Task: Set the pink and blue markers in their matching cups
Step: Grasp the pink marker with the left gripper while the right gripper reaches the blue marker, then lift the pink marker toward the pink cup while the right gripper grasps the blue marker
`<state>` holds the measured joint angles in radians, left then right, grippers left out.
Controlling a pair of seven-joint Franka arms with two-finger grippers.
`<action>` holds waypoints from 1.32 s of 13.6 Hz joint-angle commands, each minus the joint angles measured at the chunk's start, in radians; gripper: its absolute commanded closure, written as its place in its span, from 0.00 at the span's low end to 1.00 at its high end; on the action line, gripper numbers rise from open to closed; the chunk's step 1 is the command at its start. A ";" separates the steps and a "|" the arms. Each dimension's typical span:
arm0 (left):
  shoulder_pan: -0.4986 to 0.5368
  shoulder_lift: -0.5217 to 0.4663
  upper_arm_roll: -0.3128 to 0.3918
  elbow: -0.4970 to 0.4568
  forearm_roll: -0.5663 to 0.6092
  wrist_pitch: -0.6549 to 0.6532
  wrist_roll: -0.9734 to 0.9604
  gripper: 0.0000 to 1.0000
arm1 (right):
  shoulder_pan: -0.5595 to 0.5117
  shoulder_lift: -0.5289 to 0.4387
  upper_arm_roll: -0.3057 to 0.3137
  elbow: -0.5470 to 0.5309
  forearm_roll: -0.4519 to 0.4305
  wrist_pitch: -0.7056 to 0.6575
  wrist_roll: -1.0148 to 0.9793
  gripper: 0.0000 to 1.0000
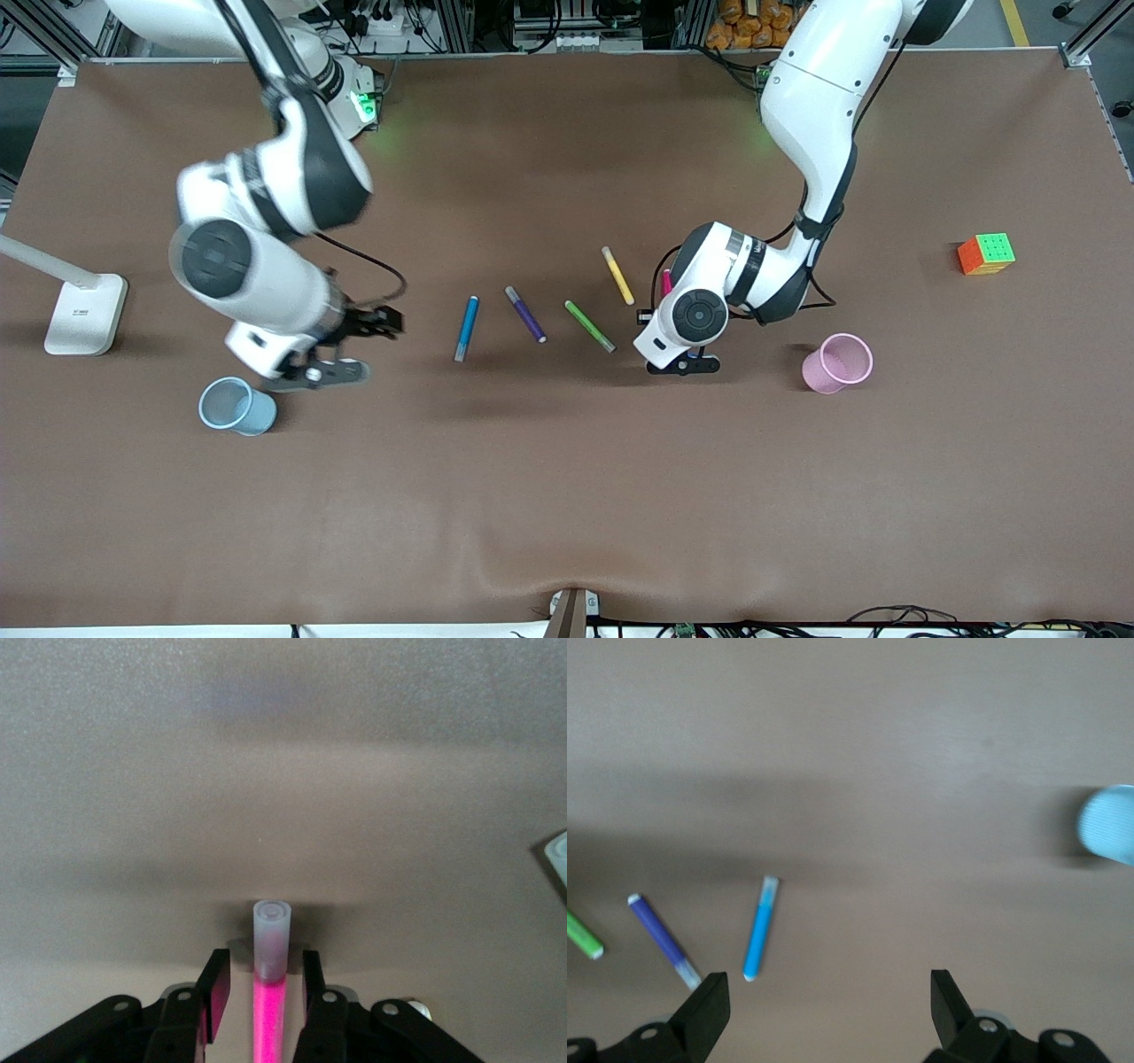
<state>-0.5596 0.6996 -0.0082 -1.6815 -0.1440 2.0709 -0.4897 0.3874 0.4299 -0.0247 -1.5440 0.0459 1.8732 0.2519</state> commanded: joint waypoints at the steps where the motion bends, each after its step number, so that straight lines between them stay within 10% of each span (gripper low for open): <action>1: -0.008 0.008 0.005 0.014 0.015 0.003 0.010 0.65 | 0.041 0.081 -0.008 0.010 0.011 0.081 0.067 0.00; 7: -0.008 0.012 0.005 0.011 0.015 0.002 0.008 0.98 | 0.110 0.105 -0.008 -0.197 0.011 0.352 0.276 0.00; 18: 0.108 -0.167 0.031 0.144 0.133 -0.280 -0.001 1.00 | 0.162 0.204 -0.001 -0.289 0.009 0.537 0.241 0.00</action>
<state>-0.4830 0.5732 0.0253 -1.5828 -0.0390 1.8788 -0.4887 0.5479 0.6350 -0.0235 -1.8362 0.0464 2.4070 0.5446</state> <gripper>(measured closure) 0.828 0.000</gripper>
